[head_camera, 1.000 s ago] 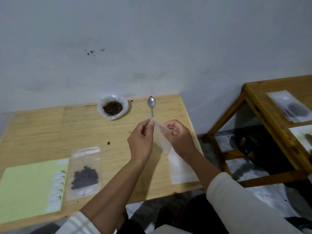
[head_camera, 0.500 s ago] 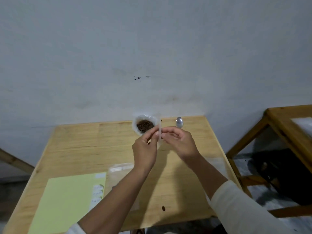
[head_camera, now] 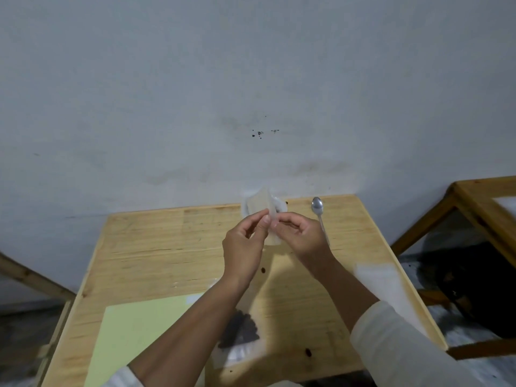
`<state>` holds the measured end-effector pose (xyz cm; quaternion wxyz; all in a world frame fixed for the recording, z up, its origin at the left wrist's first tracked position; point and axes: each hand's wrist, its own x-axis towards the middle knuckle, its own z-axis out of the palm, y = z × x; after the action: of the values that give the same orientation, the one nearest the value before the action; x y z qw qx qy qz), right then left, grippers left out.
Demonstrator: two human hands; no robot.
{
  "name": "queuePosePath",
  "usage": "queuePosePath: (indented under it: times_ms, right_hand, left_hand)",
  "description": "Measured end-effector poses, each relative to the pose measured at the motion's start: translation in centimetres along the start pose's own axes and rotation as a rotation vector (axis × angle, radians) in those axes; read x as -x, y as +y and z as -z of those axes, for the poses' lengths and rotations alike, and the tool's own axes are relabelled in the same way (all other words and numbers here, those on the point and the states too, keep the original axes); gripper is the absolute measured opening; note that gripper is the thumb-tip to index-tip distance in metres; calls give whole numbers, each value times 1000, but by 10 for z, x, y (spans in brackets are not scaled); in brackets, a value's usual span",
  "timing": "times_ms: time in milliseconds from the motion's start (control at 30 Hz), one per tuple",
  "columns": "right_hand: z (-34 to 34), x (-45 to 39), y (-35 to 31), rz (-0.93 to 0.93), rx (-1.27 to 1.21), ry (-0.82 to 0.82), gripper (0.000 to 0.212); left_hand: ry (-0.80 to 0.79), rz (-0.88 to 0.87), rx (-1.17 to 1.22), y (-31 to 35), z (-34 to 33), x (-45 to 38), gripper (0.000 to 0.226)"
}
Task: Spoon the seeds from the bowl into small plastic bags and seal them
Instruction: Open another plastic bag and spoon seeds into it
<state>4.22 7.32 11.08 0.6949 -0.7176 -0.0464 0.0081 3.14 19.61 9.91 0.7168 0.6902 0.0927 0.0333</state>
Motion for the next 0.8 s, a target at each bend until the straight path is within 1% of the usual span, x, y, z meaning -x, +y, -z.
queuePosePath:
  times_ms: [133, 167, 233, 300, 433, 500, 567, 667, 800]
  right_hand:
    - [-1, -3, 6, -3, 119, -4, 18]
    - [-1, -4, 8, 1, 156, -2, 19]
    - [-2, -7, 12, 28, 244, 16, 21]
    - [-5, -10, 16, 92, 354, 54, 20]
    - [-9, -17, 20, 257, 494, 139, 19]
    - [-9, -23, 21, 325, 541, 147, 20]
    - [-6, -29, 20, 355, 554, 118, 13]
    - [1, -38, 17, 299, 496, 47, 7]
    - [14, -47, 16, 185, 424, -20, 16]
  left_hand:
    - [25, 31, 55, 3, 1, -4, 23]
    - [43, 30, 51, 4, 1, -5, 21]
    - [85, 24, 8, 4, -1, -7, 9]
    - [117, 16, -41, 2, -2, -9, 2]
    - [191, -3, -158, 0, -9, -15, 7]
    - [224, -8, -182, 1, -14, -17, 7]
    - [259, -19, -192, 4, -18, -18, 6]
    - [282, -28, -199, 7, -24, -21, 5]
    - [262, -41, -263, 7, -33, -24, 8]
